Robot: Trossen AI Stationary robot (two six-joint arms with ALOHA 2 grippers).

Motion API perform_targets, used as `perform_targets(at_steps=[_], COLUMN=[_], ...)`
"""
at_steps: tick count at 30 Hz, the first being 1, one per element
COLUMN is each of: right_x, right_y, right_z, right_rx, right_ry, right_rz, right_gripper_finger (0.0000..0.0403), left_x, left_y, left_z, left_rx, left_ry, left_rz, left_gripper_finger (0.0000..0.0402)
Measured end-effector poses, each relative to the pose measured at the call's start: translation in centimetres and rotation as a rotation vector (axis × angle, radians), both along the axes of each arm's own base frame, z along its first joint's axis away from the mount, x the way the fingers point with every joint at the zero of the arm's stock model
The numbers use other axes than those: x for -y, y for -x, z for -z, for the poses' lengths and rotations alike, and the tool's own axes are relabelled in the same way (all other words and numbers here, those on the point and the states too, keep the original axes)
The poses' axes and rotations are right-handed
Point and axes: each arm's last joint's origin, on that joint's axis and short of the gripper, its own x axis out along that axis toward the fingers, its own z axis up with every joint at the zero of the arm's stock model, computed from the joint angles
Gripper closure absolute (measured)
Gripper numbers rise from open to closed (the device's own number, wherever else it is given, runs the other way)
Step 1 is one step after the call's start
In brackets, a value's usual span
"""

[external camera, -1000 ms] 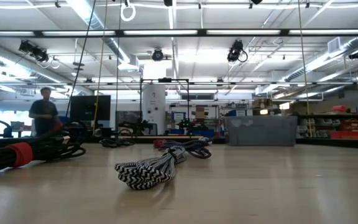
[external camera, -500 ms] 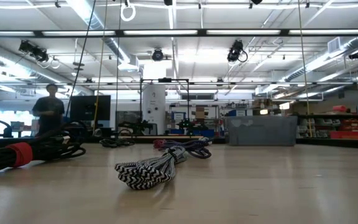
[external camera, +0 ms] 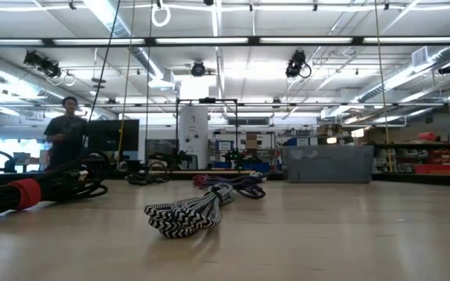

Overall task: Pick and place USB-C Cables
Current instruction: Put the black and blue charger cable into the black bin

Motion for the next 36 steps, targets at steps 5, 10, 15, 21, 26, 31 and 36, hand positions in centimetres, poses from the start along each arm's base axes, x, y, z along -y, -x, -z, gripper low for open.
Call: perform_targets(at_steps=[5, 10, 15, 21, 26, 31, 36], right_x=[-0.5, -0.2, 0.1, 0.2, 0.6, 1.1, 1.2], right_y=[0.4, 2.0, 3.8, 3.7, 3.9, 4.7, 5.4], right_z=[-1.2, -2.7, -4.1, -3.1, -2.8, -4.1, -5.2], right_rx=[0.094, 0.175, 0.244, 0.142, 0.107, 0.21, 0.293], right_ry=[-0.026, -0.014, -0.002, -0.002, 0.033, 0.053, 0.077], right_rz=[-0.121, -0.121, -0.129, -0.078, -0.022, -0.016, -0.045], right_gripper_finger=[0.0255, 0.0254, 0.0253, 0.0251, 0.0251, 0.0251, 0.0251], left_x=[-0.5, -1.7, -2.5, -3.0, -3.5, -4.7, -6.2], left_y=[0.1, -0.1, -0.7, -0.6, -0.4, -0.7, -2.9], left_z=[0.0, 1.2, 1.9, 1.8, 1.9, 2.9, 5.9], left_rx=[-0.011, -0.111, -0.102, -0.078, -0.095, -0.146, -0.17], left_ry=[0.002, 0.041, 0.049, 0.042, 0.048, 0.075, 0.136], left_rz=[-0.012, -0.053, -0.04, -0.058, -0.065, -0.095, -0.073], left_gripper_finger=[0.0364, 0.0364, 0.0364, 0.0364, 0.0364, 0.0364, 0.0364])
